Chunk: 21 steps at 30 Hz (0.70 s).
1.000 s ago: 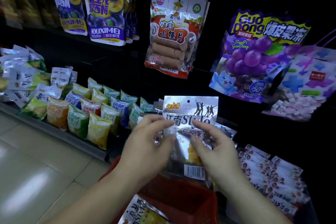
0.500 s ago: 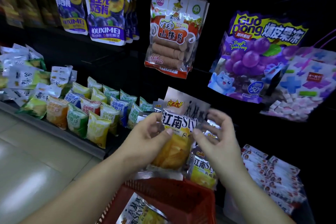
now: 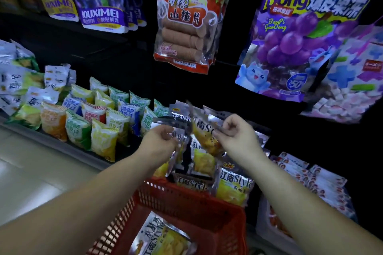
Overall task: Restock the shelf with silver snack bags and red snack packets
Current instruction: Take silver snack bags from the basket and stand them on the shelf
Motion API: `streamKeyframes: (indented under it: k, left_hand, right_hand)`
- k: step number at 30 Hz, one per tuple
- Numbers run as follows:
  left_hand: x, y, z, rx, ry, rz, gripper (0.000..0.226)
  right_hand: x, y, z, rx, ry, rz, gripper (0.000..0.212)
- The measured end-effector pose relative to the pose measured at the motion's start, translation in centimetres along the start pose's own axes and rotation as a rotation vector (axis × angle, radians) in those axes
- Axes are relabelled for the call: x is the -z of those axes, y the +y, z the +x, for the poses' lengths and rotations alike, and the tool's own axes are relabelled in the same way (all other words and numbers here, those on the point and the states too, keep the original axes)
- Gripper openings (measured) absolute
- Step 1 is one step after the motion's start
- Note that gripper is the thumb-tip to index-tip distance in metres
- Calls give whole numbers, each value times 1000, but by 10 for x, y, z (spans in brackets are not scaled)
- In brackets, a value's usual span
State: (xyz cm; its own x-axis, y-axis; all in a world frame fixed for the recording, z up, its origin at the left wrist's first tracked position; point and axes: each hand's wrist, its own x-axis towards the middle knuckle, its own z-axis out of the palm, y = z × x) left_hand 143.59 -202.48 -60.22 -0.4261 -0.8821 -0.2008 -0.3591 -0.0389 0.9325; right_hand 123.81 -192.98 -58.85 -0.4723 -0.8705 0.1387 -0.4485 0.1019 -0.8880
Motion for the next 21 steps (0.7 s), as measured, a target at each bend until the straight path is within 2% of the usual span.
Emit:
streamKeyframes:
  k: [3,7,9,12,14,16,18,21]
  left_hand:
    - [-15,-8,29,45,-88,59,49]
    - [-35,-39,71,90,-94,4,54]
    - [-45,-61,90,41,-142,64,49]
    - [-52,-87,106,-70,-235,287,32]
    - [-48,-97,113,-54,-310,356,25]
    - [-41,-104,120,-24,-363,298,34]
    - [-40,-107,124,-8,-340,261,34]
    - [-51,-101,117,-103,-362,334,32]
  right_hand:
    - [-15,41,21,-41,-90,-85,44]
    - [-33,92,41,-173,-195,-99,44]
    - [-37,114,45,-247,-314,-117,34]
    - [-35,138,48,-411,-567,-140,20]
    - [-31,141,48,-481,-689,-215,24]
    - [-27,137,49,-523,-712,-244,26]
    - [-25,132,50,-558,-714,-198,22]
    - [-30,126,51,-646,-786,-128,23]
